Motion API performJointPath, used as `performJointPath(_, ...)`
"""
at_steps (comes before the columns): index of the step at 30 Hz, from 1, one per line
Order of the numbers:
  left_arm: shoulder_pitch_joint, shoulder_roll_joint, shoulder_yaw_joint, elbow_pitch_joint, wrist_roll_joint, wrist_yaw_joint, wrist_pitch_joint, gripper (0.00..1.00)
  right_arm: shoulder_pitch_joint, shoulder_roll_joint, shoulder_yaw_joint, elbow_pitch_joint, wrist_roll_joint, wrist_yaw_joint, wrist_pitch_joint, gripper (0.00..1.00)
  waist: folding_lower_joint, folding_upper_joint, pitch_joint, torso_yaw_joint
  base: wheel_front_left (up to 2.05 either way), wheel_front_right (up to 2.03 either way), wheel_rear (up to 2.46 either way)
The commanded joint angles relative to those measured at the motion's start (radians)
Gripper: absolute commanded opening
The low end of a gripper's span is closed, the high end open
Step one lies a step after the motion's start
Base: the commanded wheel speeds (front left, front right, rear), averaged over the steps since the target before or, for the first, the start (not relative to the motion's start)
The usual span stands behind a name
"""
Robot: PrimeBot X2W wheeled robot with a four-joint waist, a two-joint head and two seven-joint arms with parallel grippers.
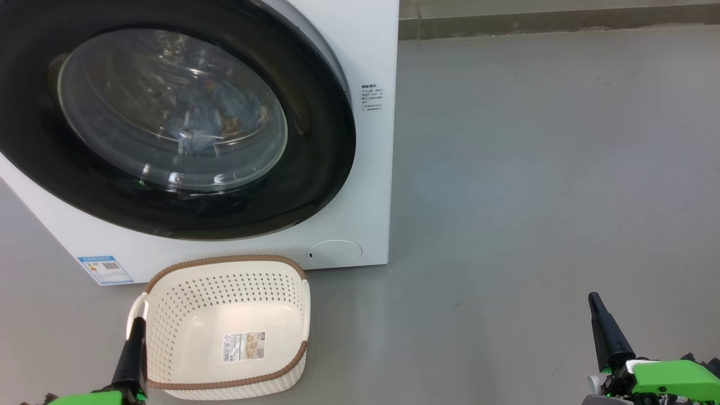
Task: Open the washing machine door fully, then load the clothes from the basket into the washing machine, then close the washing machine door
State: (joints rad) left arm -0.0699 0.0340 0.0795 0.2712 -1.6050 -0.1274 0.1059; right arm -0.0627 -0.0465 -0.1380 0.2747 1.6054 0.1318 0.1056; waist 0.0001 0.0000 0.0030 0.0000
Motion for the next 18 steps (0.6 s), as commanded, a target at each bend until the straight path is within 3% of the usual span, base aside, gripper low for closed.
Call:
performJointPath(1, -0.038, 0.017, 0.035, -0.026, -0.003, -0.003, 0.008, 0.0, -0.045, -0.004, 0.024, -0.03, 0.003, -0.001, 0.008, 0.0, -0.0001, 0.0, 0.0, 0.0, 0.0, 0.0, 0.0)
performJointPath(18, -0.038, 0.017, 0.035, -0.026, -0.003, -0.003, 0.008, 0.0, -0.045, -0.004, 0.024, -0.03, 0.003, -0.001, 0.008, 0.0, -0.0001, 0.0, 0.0, 0.0, 0.0, 0.0, 0.0)
